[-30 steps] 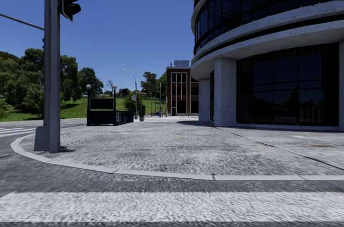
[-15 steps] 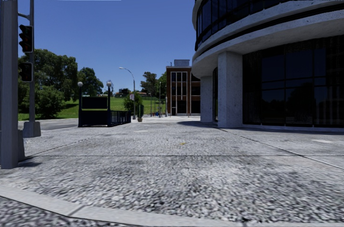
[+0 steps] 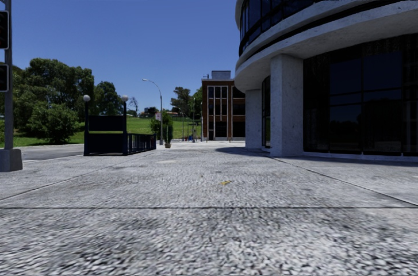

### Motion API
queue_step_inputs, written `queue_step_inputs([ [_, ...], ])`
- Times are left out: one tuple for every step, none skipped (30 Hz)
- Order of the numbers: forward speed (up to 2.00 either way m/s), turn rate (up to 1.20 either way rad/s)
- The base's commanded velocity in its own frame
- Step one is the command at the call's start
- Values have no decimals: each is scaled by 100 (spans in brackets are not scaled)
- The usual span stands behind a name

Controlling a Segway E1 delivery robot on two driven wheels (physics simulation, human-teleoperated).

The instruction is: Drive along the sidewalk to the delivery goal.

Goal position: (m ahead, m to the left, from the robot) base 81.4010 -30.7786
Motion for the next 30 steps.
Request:
queue_step_inputs([
  [120, 0],
  [120, 0],
  [120, 0],
  [120, 0],
  [120, 0],
  [120, 0],
  [120, 0],
  [120, 0],
  [120, 0],
  [120, 0],
  [120, 0],
  [120, 0],
  [120, 0],
  [120, 0],
  [120, 0],
  [120, 0],
  [120, 0],
  [122, 0],
  [122, 0],
  [129, 0],
  [134, 0],
  [134, 0],
  [135, 0],
  [136, 0],
  [136, 0],
  [136, 0],
  [136, 0],
  [136, 0],
  [138, 0],
  [138, 0],
])
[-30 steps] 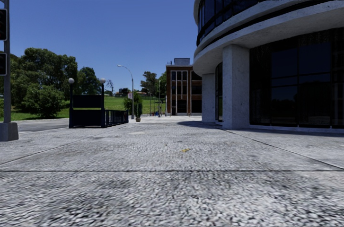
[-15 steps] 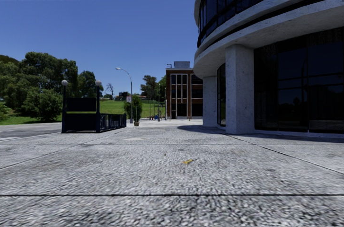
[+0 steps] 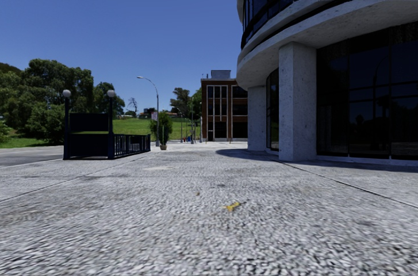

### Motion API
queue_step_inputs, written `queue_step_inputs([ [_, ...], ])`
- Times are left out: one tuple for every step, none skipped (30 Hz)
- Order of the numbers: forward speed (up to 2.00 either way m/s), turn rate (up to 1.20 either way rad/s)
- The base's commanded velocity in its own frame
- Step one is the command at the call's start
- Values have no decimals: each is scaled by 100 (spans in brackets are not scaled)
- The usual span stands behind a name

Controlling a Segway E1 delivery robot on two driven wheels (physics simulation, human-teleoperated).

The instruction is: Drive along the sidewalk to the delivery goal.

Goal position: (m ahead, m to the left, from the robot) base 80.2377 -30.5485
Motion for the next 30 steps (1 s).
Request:
queue_step_inputs([
  [200, 0],
  [200, 0],
  [200, 0],
  [200, 0],
  [200, 0],
  [200, 0],
  [200, 0],
  [200, 0],
  [200, 0],
  [200, 0],
  [200, 0],
  [200, 0],
  [200, 0],
  [200, 0],
  [200, 0],
  [200, 0],
  [200, 0],
  [200, 0],
  [200, 0],
  [200, 0],
  [200, 0],
  [200, 0],
  [200, 0],
  [200, 0],
  [200, 0],
  [200, 0],
  [200, 0],
  [200, 0],
  [200, 0],
  [200, 0],
])
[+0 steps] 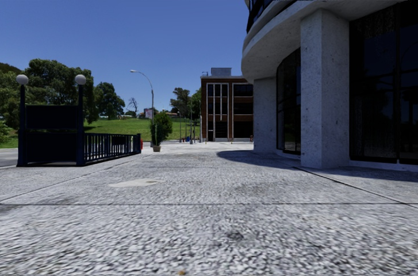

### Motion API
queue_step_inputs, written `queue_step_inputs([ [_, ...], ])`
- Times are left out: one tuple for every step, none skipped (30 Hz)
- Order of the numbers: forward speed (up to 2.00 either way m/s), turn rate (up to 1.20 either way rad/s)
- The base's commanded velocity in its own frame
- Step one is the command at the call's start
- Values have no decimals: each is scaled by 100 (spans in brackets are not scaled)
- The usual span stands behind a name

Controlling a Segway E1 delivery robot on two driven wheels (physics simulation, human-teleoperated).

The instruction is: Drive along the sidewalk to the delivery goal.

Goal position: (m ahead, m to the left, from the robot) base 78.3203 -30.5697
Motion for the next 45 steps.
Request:
queue_step_inputs([
  [200, 0],
  [200, 0],
  [200, 0],
  [200, 0],
  [200, 0],
  [200, 0],
  [200, 0],
  [200, 0],
  [200, 0],
  [200, 0],
  [200, 0],
  [200, 0],
  [200, 0],
  [200, 0],
  [200, 0],
  [200, 0],
  [200, 0],
  [200, 0],
  [200, 0],
  [200, 0],
  [200, 0],
  [200, 0],
  [200, 0],
  [200, 0],
  [200, 0],
  [200, 0],
  [200, 0],
  [200, 0],
  [200, 0],
  [200, 0],
  [200, 0],
  [200, 0],
  [200, 0],
  [200, 0],
  [200, 0],
  [200, 0],
  [200, 0],
  [200, 0],
  [200, 0],
  [200, 0],
  [200, 0],
  [200, 0],
  [200, 0],
  [200, 0],
  [200, 0],
])
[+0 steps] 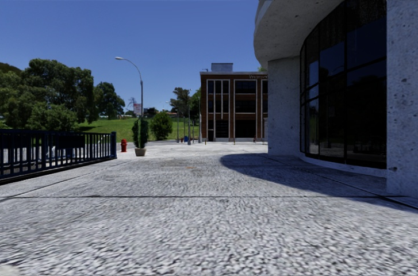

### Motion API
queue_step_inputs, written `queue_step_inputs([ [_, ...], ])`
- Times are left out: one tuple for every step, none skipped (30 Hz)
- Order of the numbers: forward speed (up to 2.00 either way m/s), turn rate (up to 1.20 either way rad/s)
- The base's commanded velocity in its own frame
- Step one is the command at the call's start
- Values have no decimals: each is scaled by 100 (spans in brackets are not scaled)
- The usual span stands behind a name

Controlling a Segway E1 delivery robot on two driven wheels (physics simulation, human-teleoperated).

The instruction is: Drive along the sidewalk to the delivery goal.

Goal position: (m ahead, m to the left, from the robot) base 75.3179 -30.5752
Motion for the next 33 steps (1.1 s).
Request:
queue_step_inputs([
  [200, 0],
  [200, 0],
  [200, 0],
  [200, 0],
  [200, 0],
  [200, 0],
  [200, 0],
  [200, 0],
  [200, 0],
  [200, 0],
  [200, 0],
  [200, 0],
  [200, 0],
  [200, 0],
  [200, 0],
  [200, 0],
  [200, 0],
  [200, 0],
  [200, 0],
  [200, 0],
  [200, 0],
  [200, 0],
  [200, 0],
  [200, 0],
  [200, 0],
  [200, 0],
  [200, 0],
  [200, 0],
  [200, 0],
  [200, 0],
  [200, 0],
  [200, 0],
  [200, 0],
])
